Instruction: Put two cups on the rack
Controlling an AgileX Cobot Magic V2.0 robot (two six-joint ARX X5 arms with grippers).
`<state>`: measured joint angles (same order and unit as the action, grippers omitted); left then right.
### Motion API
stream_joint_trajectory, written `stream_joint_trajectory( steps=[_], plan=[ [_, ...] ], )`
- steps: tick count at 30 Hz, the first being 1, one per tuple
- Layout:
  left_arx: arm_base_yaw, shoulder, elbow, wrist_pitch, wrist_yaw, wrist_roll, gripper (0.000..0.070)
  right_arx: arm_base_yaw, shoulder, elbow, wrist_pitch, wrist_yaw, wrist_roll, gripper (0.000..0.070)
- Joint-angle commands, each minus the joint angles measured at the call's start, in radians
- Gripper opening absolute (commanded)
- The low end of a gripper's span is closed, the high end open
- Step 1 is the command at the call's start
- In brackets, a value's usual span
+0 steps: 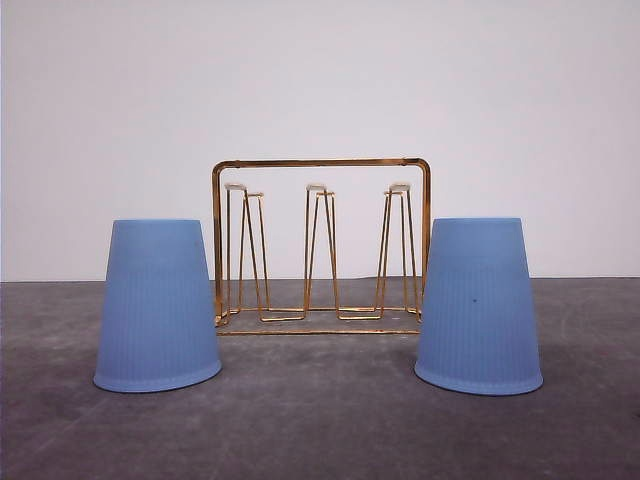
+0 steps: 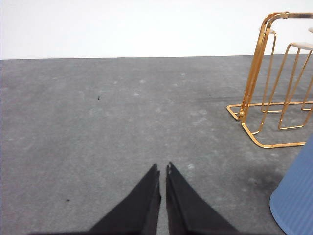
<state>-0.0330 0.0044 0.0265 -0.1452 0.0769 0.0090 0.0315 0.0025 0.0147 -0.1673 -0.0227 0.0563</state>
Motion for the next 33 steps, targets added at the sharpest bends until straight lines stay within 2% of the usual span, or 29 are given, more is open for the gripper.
stream_joint_trajectory(
  steps=[1, 4, 8, 10, 13, 16, 18, 27, 30, 33],
  plan=[
    [0.001, -0.001, -0.014, 0.012, -0.002, -0.016, 0.0000, -0.001, 0.001, -0.003, 0.010, -0.001, -0.002, 0.0017],
    [0.001, -0.001, -0.014, 0.014, -0.002, -0.121, 0.0000, -0.001, 0.001, -0.003, 0.010, -0.006, 0.028, 0.0017],
    [0.001, -0.001, -0.014, 0.021, -0.002, -0.295, 0.0000, -0.001, 0.001, 0.000, 0.016, -0.006, 0.158, 0.0016],
    [0.001, -0.001, -0.013, 0.053, -0.002, -0.359, 0.0000, -0.001, 0.001, 0.001, 0.040, -0.007, 0.220, 0.0013],
    [0.001, -0.001, 0.006, 0.116, -0.002, -0.410, 0.0000, -0.001, 0.001, 0.027, 0.054, -0.014, 0.279, 0.0009],
    [0.001, -0.001, 0.065, 0.100, -0.003, -0.418, 0.0003, -0.001, 0.001, 0.086, 0.035, -0.013, 0.284, 0.0007],
    [0.001, 0.003, 0.128, 0.046, -0.019, -0.419, 0.0004, -0.001, 0.002, 0.139, 0.005, -0.013, 0.284, 0.0007],
    [0.001, 0.150, 0.508, -0.382, -0.067, -0.408, 0.0004, -0.001, 0.112, 0.451, -0.252, -0.007, 0.274, 0.0007],
    [0.001, 0.238, 0.619, -0.531, -0.067, -0.357, 0.0004, -0.001, 0.187, 0.536, -0.363, -0.043, 0.230, 0.0007],
    [0.001, 0.331, 0.700, -0.640, -0.047, -0.296, 0.0004, -0.001, 0.275, 0.593, -0.445, -0.116, 0.176, 0.0007]
  ],
)
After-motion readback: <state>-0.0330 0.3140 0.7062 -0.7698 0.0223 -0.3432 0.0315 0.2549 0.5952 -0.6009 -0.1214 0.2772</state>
